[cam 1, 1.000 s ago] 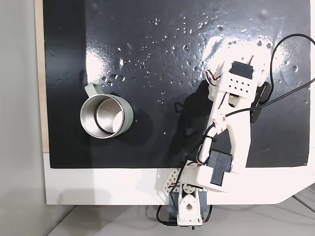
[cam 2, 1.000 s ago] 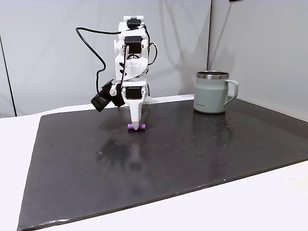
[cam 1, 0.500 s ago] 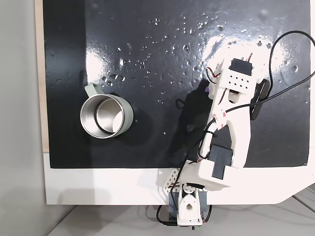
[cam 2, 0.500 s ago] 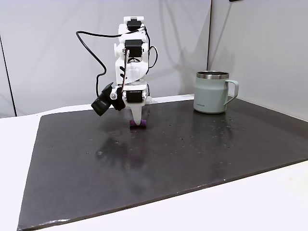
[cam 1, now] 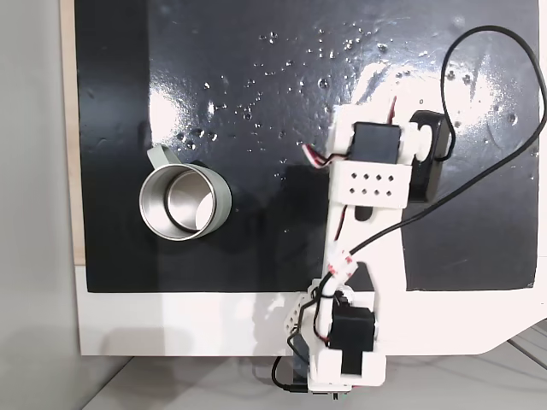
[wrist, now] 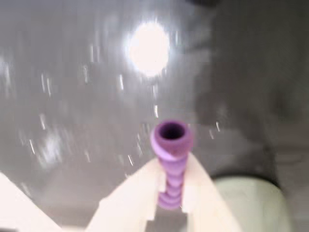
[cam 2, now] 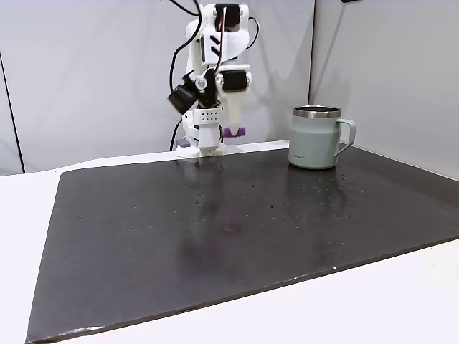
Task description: Grasp a pengrip and put it in the cup.
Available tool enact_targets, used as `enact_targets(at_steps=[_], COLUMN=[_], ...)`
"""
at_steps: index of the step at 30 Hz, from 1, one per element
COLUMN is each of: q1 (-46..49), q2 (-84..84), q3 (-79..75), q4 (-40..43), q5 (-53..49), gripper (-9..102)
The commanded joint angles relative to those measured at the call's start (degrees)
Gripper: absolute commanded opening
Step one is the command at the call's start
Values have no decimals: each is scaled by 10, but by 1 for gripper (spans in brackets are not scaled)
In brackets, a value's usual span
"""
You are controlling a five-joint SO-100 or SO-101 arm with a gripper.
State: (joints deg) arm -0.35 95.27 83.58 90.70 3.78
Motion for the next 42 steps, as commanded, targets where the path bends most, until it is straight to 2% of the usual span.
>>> enact_targets(at_steps=[1, 12, 20, 28, 29, 33, 35, 42], q1=[-84, -329, -456, -484, -483, -482, -483, -483], q2=[78, 39, 7, -7, -7, -3, -1, 0], q3=[-46, -222, -229, -224, -224, -224, -224, -224], q4=[34, 80, 77, 78, 78, 78, 79, 80], q5=[-17, -16, -49, -61, -61, -63, -67, -69], gripper=[0, 0, 0, 1, 3, 24, 29, 31])
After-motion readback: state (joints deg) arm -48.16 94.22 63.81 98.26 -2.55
